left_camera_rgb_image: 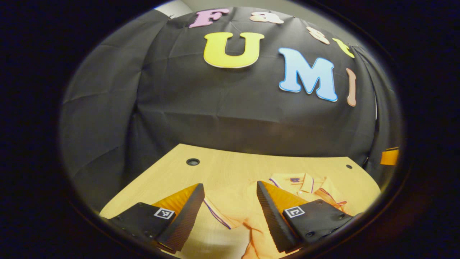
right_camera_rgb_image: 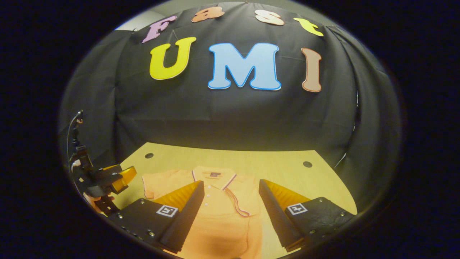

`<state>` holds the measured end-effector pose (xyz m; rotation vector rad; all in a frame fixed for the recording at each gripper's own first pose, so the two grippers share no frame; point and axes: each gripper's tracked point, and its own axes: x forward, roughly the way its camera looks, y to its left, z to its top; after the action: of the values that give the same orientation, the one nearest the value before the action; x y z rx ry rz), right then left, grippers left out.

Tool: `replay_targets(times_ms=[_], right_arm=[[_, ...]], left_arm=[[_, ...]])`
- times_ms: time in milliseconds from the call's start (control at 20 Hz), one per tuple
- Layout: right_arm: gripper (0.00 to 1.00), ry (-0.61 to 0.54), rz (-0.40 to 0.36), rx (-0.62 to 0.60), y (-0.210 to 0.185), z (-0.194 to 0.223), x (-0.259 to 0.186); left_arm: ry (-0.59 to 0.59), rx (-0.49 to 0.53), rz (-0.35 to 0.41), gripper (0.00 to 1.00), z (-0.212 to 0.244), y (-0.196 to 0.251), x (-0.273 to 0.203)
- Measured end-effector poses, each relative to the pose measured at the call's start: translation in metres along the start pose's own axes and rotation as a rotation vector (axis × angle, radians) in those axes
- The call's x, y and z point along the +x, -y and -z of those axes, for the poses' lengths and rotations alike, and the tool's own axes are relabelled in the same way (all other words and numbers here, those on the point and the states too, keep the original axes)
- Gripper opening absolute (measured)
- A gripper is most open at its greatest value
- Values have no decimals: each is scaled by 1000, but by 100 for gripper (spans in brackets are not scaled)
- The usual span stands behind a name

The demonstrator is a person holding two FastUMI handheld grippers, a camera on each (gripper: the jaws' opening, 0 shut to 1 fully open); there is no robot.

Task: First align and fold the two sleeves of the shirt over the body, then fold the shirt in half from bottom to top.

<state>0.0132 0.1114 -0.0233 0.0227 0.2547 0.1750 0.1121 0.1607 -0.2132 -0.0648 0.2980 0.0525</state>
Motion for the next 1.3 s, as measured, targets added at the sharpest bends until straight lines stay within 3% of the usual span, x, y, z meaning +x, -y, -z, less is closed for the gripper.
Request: replay_targets(times_ms=[500, 700, 1150, 1250, 1300], right_arm=[[94, -24, -22, -2, -13, 12, -41], [95, -49, -27, 13, -15, 22, -49], [95, -83, -9, 60, 3, 39, -59], [95, -87, -3, 57, 8, 41, -61], [94, -89, -2, 60, 10, 42, -61]], left_arm=[[-145, 6, -65, 94, 63, -35, 80], [-212, -24, -92, 95, 88, -50, 97], [-257, 57, -94, 95, 104, -44, 120], [-259, 81, -84, 89, 104, -38, 124], [-261, 89, -76, 79, 105, -36, 126]])
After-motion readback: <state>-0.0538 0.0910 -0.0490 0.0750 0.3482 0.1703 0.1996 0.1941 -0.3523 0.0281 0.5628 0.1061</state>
